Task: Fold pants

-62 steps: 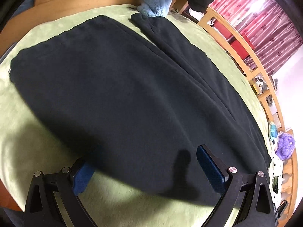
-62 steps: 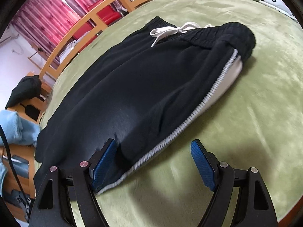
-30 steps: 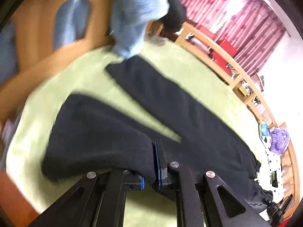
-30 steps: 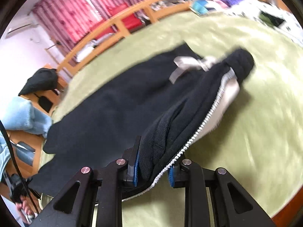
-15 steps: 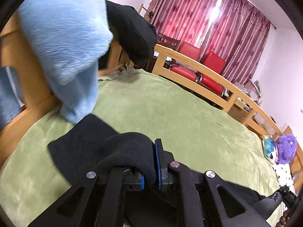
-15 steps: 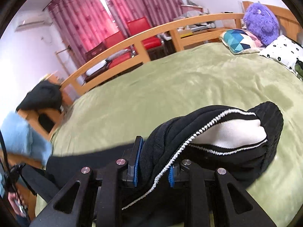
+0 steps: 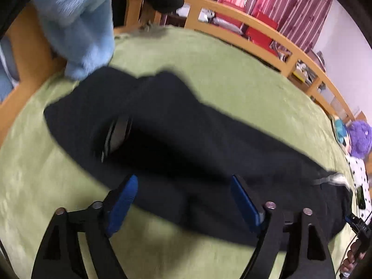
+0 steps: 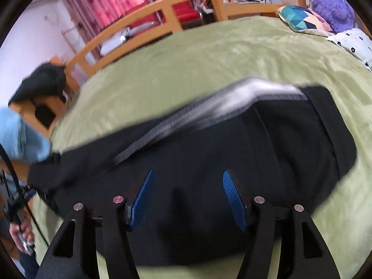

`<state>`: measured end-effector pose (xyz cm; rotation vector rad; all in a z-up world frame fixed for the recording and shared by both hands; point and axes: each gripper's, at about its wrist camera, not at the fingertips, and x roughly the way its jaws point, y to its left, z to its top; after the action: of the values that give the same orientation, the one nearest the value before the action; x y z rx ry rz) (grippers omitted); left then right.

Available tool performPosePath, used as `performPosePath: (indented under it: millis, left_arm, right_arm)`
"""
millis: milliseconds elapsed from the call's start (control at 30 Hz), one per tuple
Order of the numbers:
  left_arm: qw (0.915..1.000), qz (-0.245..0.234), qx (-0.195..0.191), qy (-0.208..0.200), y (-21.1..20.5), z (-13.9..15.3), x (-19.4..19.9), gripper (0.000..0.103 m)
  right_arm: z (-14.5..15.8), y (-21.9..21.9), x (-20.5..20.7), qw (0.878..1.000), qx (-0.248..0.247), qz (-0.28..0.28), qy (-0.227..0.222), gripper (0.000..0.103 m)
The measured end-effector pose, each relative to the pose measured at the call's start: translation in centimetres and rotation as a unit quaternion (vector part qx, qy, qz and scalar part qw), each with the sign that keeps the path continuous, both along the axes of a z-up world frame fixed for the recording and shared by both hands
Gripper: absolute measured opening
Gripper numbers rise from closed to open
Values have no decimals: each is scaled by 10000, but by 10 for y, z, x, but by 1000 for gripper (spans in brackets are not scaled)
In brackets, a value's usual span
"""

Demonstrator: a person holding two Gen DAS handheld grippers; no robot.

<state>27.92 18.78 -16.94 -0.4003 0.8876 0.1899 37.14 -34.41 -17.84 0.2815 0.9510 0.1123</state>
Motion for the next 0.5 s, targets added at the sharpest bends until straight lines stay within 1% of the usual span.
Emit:
performPosePath:
  millis: [33, 100, 133, 167, 200, 233, 267, 300, 367, 400, 467, 500]
  left_arm:
    - [10000, -16, -69, 30, -1, -6, -7, 86]
    - [9995, 95, -262, 153, 1, -24, -15, 87]
    - [9987, 178, -391, 284, 2, -35, -17, 87]
    - [9973, 217, -581, 386, 3, -45, -16, 87]
    - [9959, 234, -751, 440, 4, -54, -14, 87]
    - [9946, 251, -887, 469, 4, -61, -13, 87]
    - [9940, 289, -935, 490, 4, -67, -11, 87]
    - [9941, 326, -916, 481, 4, -70, -9, 87]
    - [9949, 355, -886, 326, 2, -72, -6, 88]
    - [9947, 351, -931, 262, 2, -73, -3, 89]
    - [9928, 368, -1130, 173, 4, -76, 5, 91]
    - [9916, 405, -1220, 146, 3, -77, 8, 92]
  right_arm:
    - [-5, -3, -11, 10000, -32, -19, 17, 69]
    - [-17, -13, -37, 9997, -157, -121, 104, 71]
    - [-25, -19, -49, 9994, -193, -236, 167, 72]
    - [-33, -24, -58, 9991, -110, -327, 231, 73]
    - [-40, -28, -63, 9989, 20, -378, 288, 75]
    - [-50, -36, -66, 9978, 231, -483, 389, 76]
    - [-57, -43, -67, 9965, 373, -584, 473, 76]
    - [-64, -52, -66, 9934, 649, -761, 564, 76]
    - [-70, -65, -64, 9889, 1075, -900, 486, 76]
    - [-71, -70, -62, 9873, 1180, -963, 441, 76]
    - [-74, -78, -57, 9836, 1399, -1092, 315, 80]
    - [-77, -79, -52, 9823, 1458, -1137, 311, 84]
